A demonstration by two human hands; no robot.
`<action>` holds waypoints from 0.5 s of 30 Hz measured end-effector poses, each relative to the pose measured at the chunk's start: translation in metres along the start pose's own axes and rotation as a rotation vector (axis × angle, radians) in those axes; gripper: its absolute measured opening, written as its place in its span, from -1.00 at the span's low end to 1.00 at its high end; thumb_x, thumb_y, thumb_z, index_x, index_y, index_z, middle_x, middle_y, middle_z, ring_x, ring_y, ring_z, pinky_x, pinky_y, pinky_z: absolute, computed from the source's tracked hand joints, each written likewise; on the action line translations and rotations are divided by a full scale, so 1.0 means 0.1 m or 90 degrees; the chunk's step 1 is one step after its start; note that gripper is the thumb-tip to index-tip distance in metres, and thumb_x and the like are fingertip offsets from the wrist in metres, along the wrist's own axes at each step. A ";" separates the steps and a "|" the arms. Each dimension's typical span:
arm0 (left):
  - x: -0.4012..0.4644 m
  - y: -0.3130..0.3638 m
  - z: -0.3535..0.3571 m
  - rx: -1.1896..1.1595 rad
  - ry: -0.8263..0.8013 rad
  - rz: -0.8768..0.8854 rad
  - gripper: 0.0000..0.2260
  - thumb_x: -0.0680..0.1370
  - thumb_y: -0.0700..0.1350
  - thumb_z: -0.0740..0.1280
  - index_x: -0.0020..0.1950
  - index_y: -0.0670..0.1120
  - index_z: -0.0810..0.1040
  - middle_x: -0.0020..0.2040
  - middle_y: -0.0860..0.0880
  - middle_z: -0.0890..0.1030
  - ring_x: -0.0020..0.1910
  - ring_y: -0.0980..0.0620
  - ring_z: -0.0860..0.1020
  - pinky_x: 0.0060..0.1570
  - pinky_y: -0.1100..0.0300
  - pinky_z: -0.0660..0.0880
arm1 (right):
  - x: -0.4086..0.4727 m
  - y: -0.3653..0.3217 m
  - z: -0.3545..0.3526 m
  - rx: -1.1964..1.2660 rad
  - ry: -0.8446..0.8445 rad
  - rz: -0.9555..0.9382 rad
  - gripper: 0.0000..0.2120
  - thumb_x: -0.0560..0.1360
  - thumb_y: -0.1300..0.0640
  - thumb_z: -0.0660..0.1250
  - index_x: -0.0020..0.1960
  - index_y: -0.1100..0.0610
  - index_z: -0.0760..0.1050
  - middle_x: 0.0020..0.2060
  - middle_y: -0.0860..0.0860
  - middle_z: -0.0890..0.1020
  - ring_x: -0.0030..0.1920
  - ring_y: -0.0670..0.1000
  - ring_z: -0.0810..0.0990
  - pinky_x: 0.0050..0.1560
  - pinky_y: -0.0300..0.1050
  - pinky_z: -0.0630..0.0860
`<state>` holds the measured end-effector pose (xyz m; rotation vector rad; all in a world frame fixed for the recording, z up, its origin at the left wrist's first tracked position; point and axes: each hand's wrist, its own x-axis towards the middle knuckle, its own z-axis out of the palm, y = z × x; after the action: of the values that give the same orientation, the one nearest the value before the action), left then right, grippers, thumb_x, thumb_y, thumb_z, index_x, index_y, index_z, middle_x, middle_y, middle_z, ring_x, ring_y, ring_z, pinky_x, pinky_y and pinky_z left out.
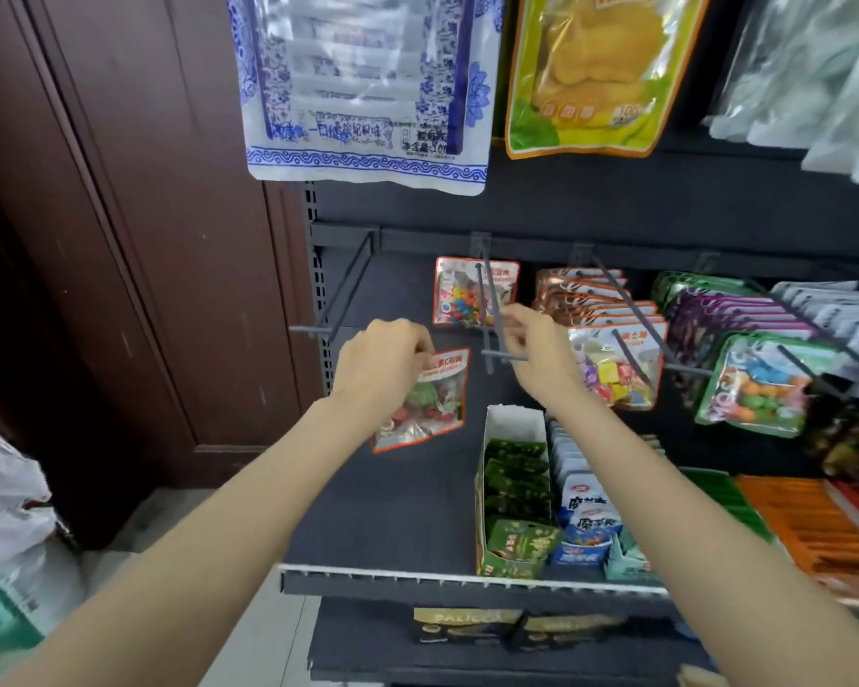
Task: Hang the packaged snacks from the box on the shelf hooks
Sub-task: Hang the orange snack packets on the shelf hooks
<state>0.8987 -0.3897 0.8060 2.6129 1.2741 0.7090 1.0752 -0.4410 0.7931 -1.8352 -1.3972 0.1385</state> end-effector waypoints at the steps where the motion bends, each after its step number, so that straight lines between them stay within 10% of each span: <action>1: -0.07 0.00 -0.01 -0.020 -0.010 0.016 -0.90 0.56 -0.07 0.32 -0.02 -0.01 0.63 -0.12 0.02 0.65 -0.09 -0.06 0.60 -0.21 0.15 0.45 | -0.14 -0.03 -0.01 0.043 -0.026 0.022 -0.64 0.52 0.44 0.15 0.26 0.23 0.48 0.13 0.17 0.58 0.12 0.12 0.55 0.18 0.09 0.49; 8: -0.44 0.13 0.01 -0.260 -0.058 0.054 -0.94 0.47 -0.03 0.43 -0.20 0.03 0.65 -0.25 0.12 0.63 -0.17 0.16 0.58 -0.12 0.18 0.52 | -0.95 -0.24 -0.16 0.217 -0.114 0.038 -0.86 0.53 0.22 0.30 0.06 0.14 0.57 -0.14 -0.09 0.63 -0.17 -0.24 0.59 -0.13 -0.38 0.50; 12: -0.57 0.24 0.00 -0.428 0.001 -0.002 -0.94 0.45 -0.06 0.45 -0.16 -0.04 0.64 -0.23 0.10 0.63 -0.20 0.24 0.58 -0.19 0.39 0.47 | -1.06 -0.23 -0.21 0.282 0.041 0.083 -0.87 0.53 0.22 0.31 -0.08 0.27 0.57 -0.24 0.11 0.63 -0.24 0.01 0.59 -0.16 -0.05 0.51; 15: -0.60 0.16 0.04 -0.490 0.015 -0.087 -0.94 0.48 -0.09 0.43 -0.18 -0.04 0.60 -0.19 -0.01 0.65 -0.15 0.02 0.62 -0.08 0.11 0.58 | -1.05 -0.24 -0.23 0.287 0.089 0.130 -0.82 0.54 0.18 0.30 -0.02 0.30 0.58 -0.15 0.12 0.67 -0.13 0.06 0.62 -0.07 -0.03 0.53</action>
<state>0.8801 -0.4464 0.7871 1.8814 0.9154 0.9659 1.0296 -0.5405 0.7856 -1.5680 -0.9833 0.3886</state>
